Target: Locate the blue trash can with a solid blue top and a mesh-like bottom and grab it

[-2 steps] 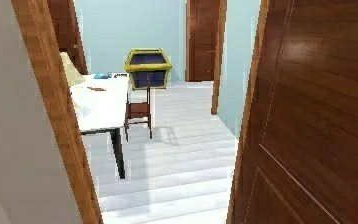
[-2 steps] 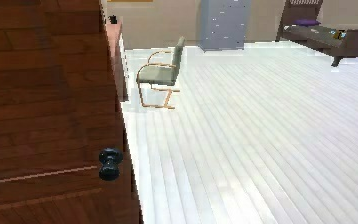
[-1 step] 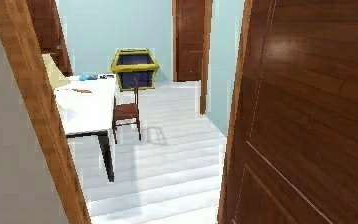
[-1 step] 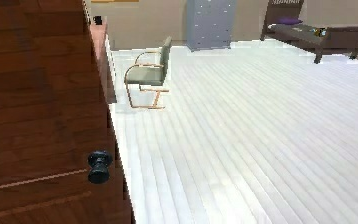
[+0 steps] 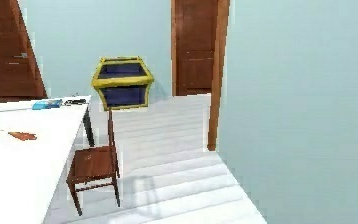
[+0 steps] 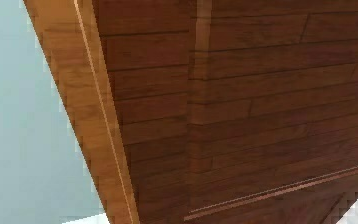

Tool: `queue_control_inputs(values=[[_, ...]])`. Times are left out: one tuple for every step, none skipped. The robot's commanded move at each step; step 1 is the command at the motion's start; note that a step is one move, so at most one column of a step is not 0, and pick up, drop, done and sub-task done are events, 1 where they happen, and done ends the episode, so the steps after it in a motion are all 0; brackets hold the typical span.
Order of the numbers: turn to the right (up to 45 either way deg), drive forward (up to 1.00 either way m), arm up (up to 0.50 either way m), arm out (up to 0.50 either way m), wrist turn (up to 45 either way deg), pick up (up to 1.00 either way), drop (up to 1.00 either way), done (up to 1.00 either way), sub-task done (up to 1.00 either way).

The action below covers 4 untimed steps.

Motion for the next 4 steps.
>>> queue_control_inputs(values=[[9.0, 0.00, 0.00, 0.00, 0.0, 0.00, 0.00, 0.00, 0.00], [0.0, 0.05, 0.00, 0.00, 0.0, 0.00, 0.00, 0.00, 0.00], [-3.0, 0.00, 0.00, 0.00, 0.0, 0.00, 0.00, 0.00, 0.00], [0.0, 0.95, 0.00, 0.00, 0.0, 0.00, 0.00, 0.00, 0.00]])
